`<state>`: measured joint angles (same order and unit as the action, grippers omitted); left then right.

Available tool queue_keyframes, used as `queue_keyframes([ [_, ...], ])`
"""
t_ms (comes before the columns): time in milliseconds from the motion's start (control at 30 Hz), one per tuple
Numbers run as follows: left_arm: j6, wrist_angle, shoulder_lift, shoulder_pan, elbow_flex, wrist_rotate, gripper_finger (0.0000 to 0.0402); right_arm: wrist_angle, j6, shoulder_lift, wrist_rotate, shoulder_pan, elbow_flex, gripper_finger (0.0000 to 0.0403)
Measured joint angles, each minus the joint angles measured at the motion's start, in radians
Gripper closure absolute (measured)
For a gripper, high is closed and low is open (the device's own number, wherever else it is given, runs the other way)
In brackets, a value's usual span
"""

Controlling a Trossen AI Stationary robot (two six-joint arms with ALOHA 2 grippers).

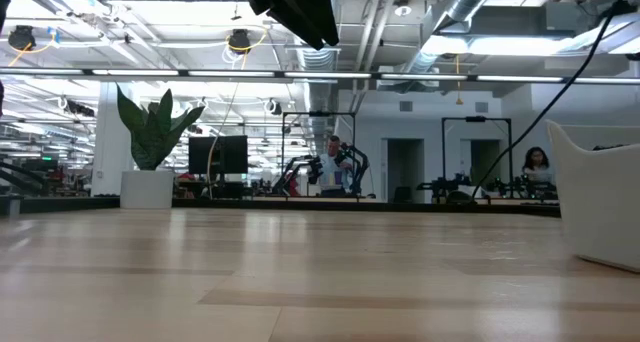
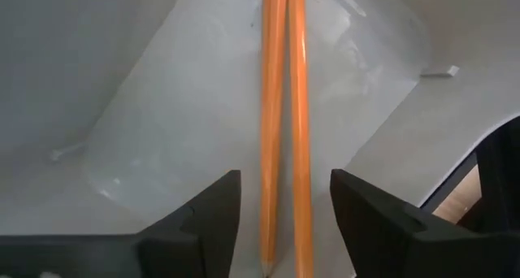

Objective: Sort pens & pencils
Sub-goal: Put the orange pencil into the bottom right gray bin

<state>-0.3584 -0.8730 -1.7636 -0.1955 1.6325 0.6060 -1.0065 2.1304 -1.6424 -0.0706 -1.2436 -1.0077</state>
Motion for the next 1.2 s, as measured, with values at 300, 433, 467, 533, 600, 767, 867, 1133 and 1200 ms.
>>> queue_keyframes([
  [300, 0.023, 0.000, 0.000, 0.000, 0.000, -0.008, 0.0214, -0.021, 0.049, 0.000, 0.049, 0.025, -0.002, 0.0195],
  [433, 0.024, 0.000, 0.000, 0.000, 0.000, -0.008, 0.0214, -0.034, 0.046, 0.000, 0.049, 0.024, -0.022, 0.0201],
  [467, 0.024, 0.000, 0.000, 0.000, 0.000, -0.008, 0.0214, -0.038, 0.047, 0.000, 0.048, 0.024, -0.030, 0.0202],
  [533, 0.024, 0.000, 0.000, 0.000, 0.000, -0.008, 0.0214, -0.053, 0.050, 0.000, 0.045, 0.025, -0.046, 0.0206],
  [600, 0.036, 0.000, 0.000, 0.000, 0.000, -0.008, 0.0214, -0.073, 0.053, 0.000, 0.040, 0.025, -0.061, 0.0209],
  [767, 0.049, 0.000, 0.000, 0.000, 0.000, -0.008, 0.0214, -0.060, 0.051, 0.000, 0.044, 0.025, -0.054, 0.0218],
  [867, 0.049, 0.000, 0.000, 0.000, 0.000, -0.008, 0.0214, -0.038, 0.040, 0.001, 0.049, 0.025, -0.040, 0.0226],
  [1133, 0.060, 0.000, 0.000, 0.000, 0.000, -0.008, 0.0214, -0.018, 0.042, 0.001, 0.104, 0.022, 0.000, 0.0248],
  [1200, 0.060, 0.000, 0.000, 0.000, 0.000, -0.008, 0.0214, -0.008, 0.042, 0.001, 0.119, 0.024, 0.012, 0.0253],
])
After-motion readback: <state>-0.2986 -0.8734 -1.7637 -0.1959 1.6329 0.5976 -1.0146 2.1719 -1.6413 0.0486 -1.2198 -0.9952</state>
